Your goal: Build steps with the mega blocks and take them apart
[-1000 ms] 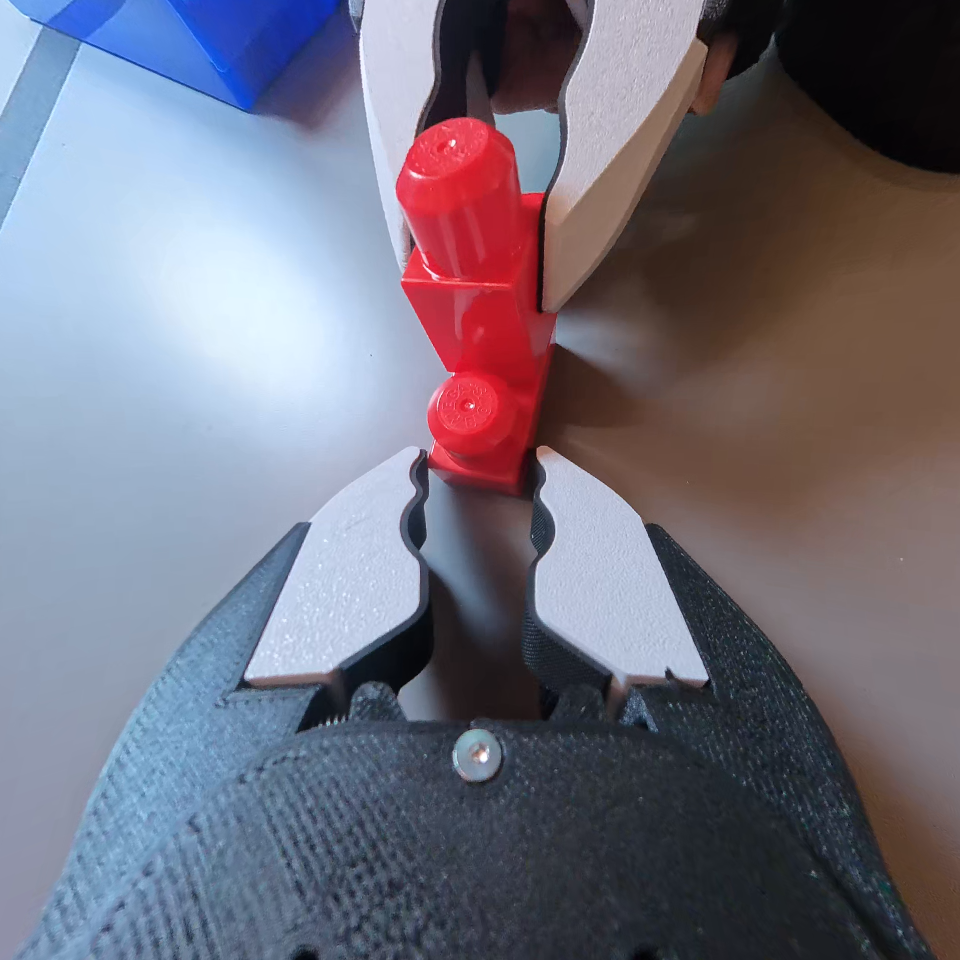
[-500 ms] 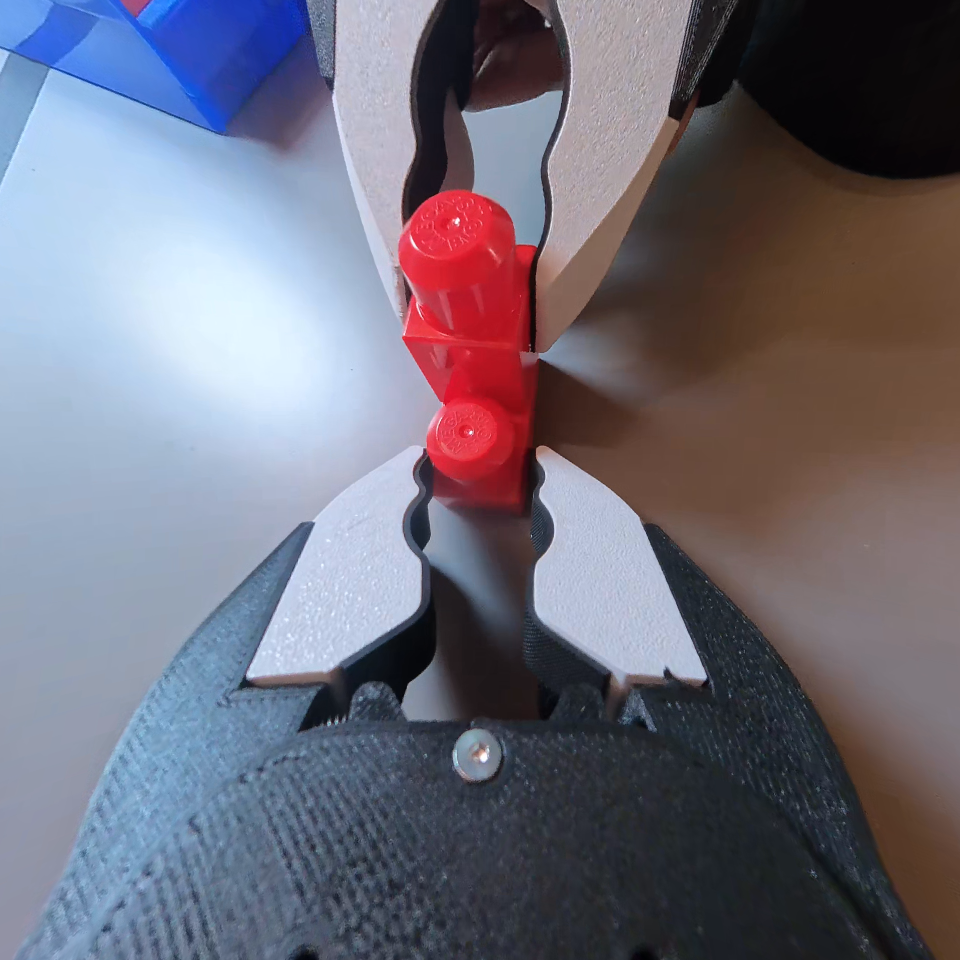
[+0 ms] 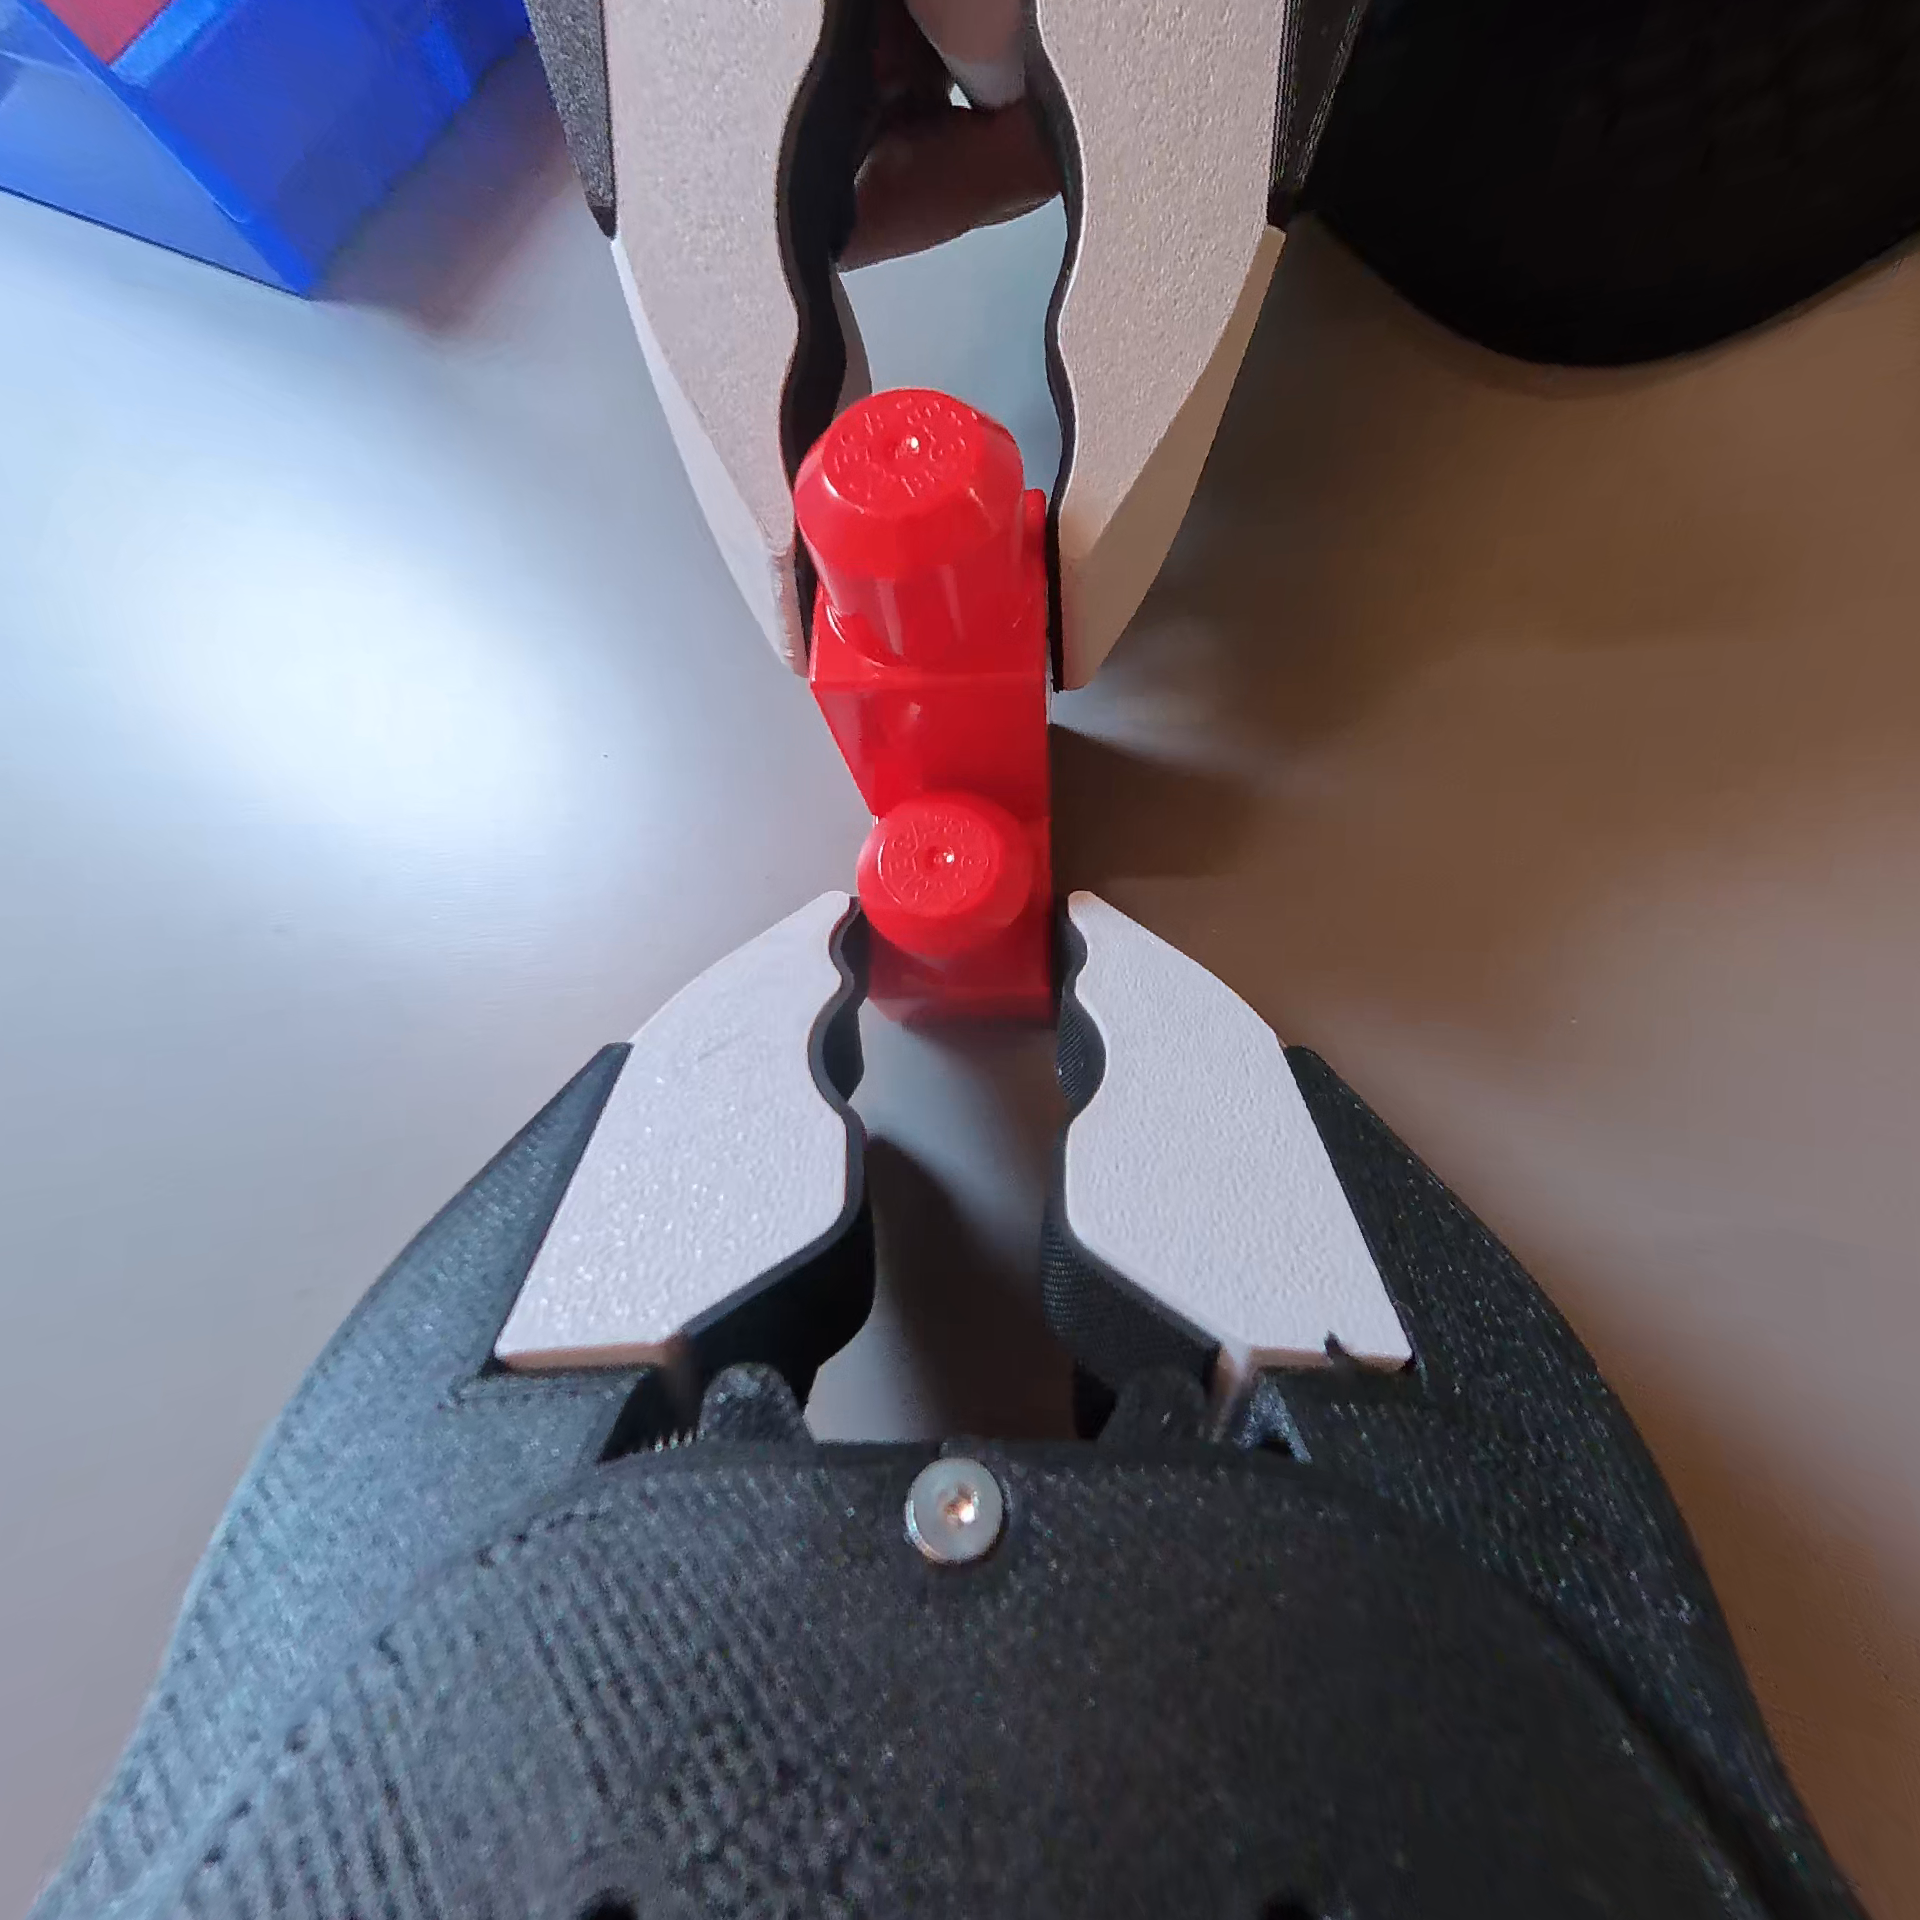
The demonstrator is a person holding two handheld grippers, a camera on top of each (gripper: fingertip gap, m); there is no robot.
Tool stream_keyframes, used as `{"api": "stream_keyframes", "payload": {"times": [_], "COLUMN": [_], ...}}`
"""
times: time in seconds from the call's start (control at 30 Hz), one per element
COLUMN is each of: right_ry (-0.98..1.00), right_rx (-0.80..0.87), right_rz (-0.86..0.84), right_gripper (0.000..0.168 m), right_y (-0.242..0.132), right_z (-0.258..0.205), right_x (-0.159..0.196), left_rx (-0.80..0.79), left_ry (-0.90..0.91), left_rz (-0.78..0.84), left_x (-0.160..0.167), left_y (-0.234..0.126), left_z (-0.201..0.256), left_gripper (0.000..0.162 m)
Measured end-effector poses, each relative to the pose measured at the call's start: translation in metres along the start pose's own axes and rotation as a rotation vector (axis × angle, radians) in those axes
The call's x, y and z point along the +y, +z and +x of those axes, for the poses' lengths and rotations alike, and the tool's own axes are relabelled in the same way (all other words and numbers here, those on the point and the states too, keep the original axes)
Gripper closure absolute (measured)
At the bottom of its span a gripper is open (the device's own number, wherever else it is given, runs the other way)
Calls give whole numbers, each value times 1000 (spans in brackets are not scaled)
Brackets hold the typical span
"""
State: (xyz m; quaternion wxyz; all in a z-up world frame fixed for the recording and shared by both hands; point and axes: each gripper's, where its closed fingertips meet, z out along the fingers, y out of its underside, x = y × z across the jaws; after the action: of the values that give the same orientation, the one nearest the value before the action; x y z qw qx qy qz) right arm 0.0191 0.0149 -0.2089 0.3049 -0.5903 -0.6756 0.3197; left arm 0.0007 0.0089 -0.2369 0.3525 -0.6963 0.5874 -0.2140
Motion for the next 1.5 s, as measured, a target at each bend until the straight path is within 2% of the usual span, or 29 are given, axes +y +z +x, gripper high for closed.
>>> {"api": "stream_keyframes", "payload": {"times": [0.13,0.23,0.4,0.47,0.63,0.77,0.87,0.97,1.03,1.07,1.17,1.23,1.37,1.5], "right_ry": [8,13,-8,-17,-40,-10,61,251,412,506,753,825,849,937], "right_rx": [10,50,65,49,47,117,343,757,995,1064,1157,1196,1317,1251], "right_rz": [2,19,79,67,6,90,145,90,0,-40,-154,-207,-304,-331], "right_gripper": [131,122,123,137,139,139,139,139,139,139,138,138,138,138], "right_y": [-1,-9,-18,-14,-20,-65,-132,-218,-268,-282,-281,-265,-249,-229], "right_z": [1,4,0,-6,-12,6,55,136,180,195,214,214,211,205], "right_x": [0,-6,-24,-25,-27,-49,-58,-30,13,37,101,126,153,156], "left_rx": [-4,-45,-70,-72,-55,-163,-230,-240,-239,-235,-216,-207,-201,-201], "left_ry": [-5,-1,28,54,63,3,-82,-114,-100,-92,-64,-42,-28,-31], "left_rz": [1,10,-6,-30,3,188,248,241,215,203,167,140,120,119], "left_x": [-1,-6,-6,-4,-9,-43,-45,-35,-30,-30,-29,-25,-22,-22], "left_y": [-2,-10,-14,-12,-13,-34,-50,-51,-46,-42,-30,-24,-21,-22], "left_z": [-1,-6,-6,-3,4,-14,-34,-39,-38,-37,-29,-23,-17,-16], "left_gripper": [127,128,128,128,128,125,123,126,127,127,128,128,129,130]}}
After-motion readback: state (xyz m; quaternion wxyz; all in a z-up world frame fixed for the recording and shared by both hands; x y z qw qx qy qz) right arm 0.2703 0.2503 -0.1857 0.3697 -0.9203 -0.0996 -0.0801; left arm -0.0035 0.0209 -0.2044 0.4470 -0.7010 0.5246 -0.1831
